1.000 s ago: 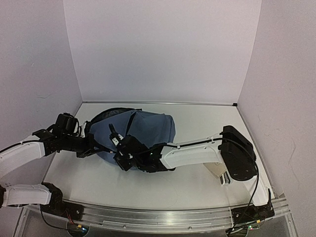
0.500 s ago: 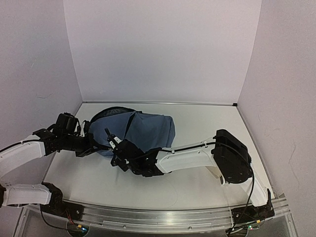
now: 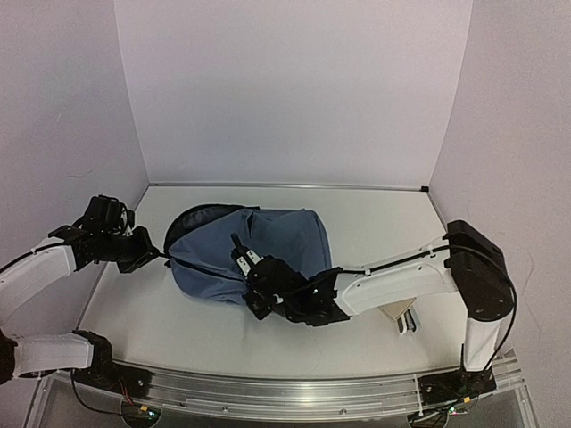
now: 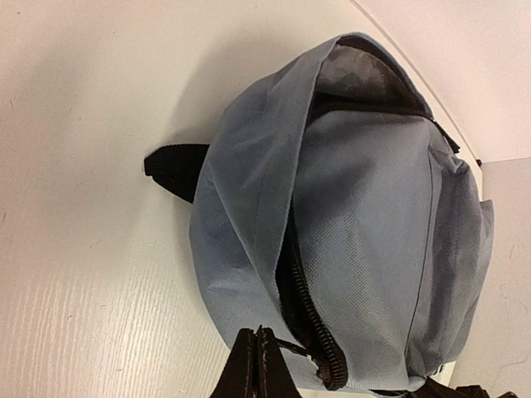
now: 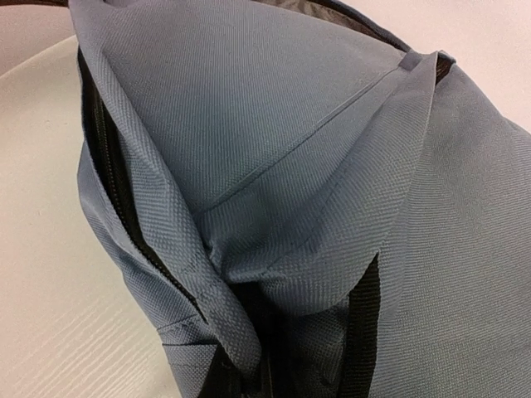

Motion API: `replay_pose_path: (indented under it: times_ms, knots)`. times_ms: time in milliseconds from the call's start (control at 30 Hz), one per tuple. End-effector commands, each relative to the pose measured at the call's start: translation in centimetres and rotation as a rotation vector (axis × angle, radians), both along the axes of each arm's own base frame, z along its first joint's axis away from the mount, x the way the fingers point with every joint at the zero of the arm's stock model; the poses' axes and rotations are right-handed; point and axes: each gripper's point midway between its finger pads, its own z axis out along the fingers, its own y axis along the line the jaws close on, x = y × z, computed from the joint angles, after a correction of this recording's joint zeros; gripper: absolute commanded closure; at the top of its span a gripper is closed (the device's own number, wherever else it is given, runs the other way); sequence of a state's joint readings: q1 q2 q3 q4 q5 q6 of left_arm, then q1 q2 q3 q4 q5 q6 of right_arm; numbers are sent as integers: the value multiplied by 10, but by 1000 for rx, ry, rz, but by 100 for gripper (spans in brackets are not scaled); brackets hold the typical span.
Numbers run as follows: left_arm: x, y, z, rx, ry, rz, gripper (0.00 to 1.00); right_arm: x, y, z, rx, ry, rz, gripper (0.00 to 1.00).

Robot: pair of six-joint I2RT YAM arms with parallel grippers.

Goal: Pack the student bag
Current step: Zip the student bag at the center of the board.

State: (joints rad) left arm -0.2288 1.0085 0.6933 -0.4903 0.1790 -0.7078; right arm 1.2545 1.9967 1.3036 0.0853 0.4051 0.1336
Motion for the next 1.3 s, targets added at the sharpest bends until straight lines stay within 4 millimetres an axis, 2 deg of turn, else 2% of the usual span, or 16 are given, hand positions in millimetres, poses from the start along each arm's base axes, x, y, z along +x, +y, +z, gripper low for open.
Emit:
replay_pose_path:
  times_ms: [0, 67, 133, 267, 367, 467, 533, 667, 733, 867, 1100, 1167, 1267]
  knots:
    - [21, 15, 32, 33, -155, 61, 100, -1, -37, -2, -11, 65, -92, 100]
    - [25, 0, 40, -8, -195, -23, 100, -4, -36, 2, 6, 77, -79, 100]
    - [24, -21, 47, -57, -229, -146, 100, -8, -29, 15, 43, 89, -53, 99]
    - [7, -53, 55, -149, -267, -365, 100, -13, -7, 49, 128, 94, 3, 75]
    - [-8, -66, 61, -214, -297, -464, 100, -17, 10, 79, 190, 79, 36, 51]
    - [-17, -77, 73, -278, -310, -533, 100, -16, 23, 102, 258, 66, 58, 32]
    - [-21, -81, 82, -306, -320, -557, 100, -16, 31, 106, 278, 61, 73, 21]
    - [-24, -81, 99, -316, -339, -556, 100, -12, 49, 111, 290, 42, 101, 9]
    - [-22, -78, 102, -305, -333, -530, 100, -10, 54, 109, 281, 27, 109, 6]
    - [-14, -70, 91, -262, -258, -457, 100, -9, 62, 113, 279, -2, 137, 5]
    - [-13, -71, 87, -277, -234, -449, 100, -3, 76, 104, 239, -43, 154, 25]
    - [-14, -71, 87, -281, -233, -449, 100, -4, 81, 105, 241, -41, 170, 28]
    - [-14, -72, 88, -285, -230, -453, 100, -11, 91, 105, 252, -24, 209, 26]
